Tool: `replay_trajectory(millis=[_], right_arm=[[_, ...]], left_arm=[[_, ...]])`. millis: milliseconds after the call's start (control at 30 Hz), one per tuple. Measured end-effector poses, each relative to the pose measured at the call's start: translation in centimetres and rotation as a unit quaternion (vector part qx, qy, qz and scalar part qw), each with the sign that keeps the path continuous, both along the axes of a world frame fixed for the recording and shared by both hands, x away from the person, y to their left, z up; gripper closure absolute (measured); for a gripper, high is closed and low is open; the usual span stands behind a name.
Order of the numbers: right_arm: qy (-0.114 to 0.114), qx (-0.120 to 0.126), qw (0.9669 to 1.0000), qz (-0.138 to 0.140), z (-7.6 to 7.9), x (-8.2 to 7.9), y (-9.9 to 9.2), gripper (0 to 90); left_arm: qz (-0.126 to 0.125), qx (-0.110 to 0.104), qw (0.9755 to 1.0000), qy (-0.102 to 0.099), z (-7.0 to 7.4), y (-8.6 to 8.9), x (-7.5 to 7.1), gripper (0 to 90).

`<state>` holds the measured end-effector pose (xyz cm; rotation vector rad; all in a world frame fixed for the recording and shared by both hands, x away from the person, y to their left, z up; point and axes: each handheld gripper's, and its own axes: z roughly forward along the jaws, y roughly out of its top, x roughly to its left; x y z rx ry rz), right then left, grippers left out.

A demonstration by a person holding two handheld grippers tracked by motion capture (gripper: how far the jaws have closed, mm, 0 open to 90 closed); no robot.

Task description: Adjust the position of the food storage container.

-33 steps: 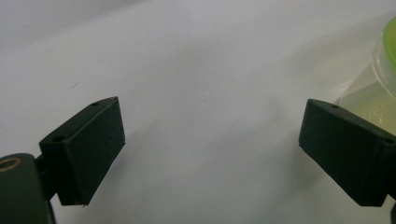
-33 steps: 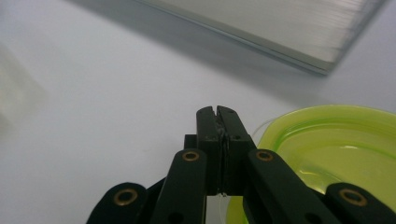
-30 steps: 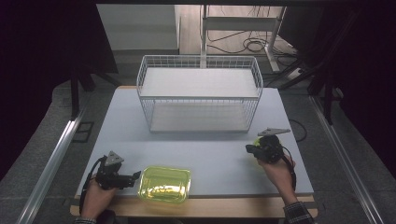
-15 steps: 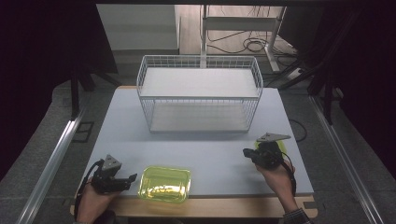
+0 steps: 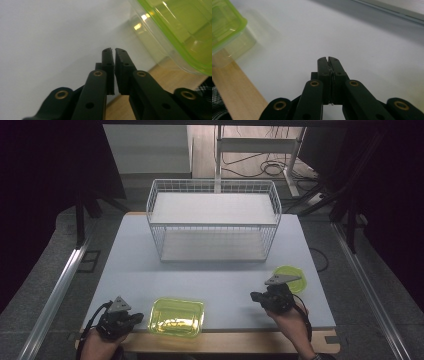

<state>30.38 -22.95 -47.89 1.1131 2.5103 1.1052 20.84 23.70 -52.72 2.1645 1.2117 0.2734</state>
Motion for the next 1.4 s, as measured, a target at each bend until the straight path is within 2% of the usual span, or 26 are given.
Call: replay_trajectory(millis=[200,433,533,767,1000,1167,1400], right_arm=[[0.015,0.001,0.9997,0.017,-0.5,-0.9,0.9,88.6],[0.040,0.004,0.9977,0.054,-1.1,-2.3,3.3,88.7],[0.045,0.004,0.9970,0.063,-1.3,-2.7,3.9,88.8],[0.064,0.003,0.9939,0.090,-2.0,-3.2,5.6,88.8],[0.079,-0.002,0.9900,0.117,-2.8,-3.9,7.2,88.5],[0.083,-0.003,0.9893,0.120,-3.0,-3.9,7.5,88.1],[0.082,-0.010,0.9917,0.098,-3.1,-3.3,6.7,88.2]], left_arm=[[-0.019,0.006,0.9997,0.012,0.0,-0.8,-0.1,90.0],[-0.042,-0.008,0.9989,0.021,0.0,-2.2,0.4,90.0],[-0.046,0.000,0.9986,0.024,0.0,-2.7,0.7,90.0],[-0.056,-0.001,0.9981,0.026,0.1,-4.2,1.1,90.0],[-0.078,-0.008,0.9965,0.028,0.2,-6.0,1.6,90.0],[-0.091,-0.022,0.9951,0.032,0.2,-7.3,2.0,89.9],[-0.109,-0.024,0.9933,0.031,0.0,-9.0,2.9,89.9]])
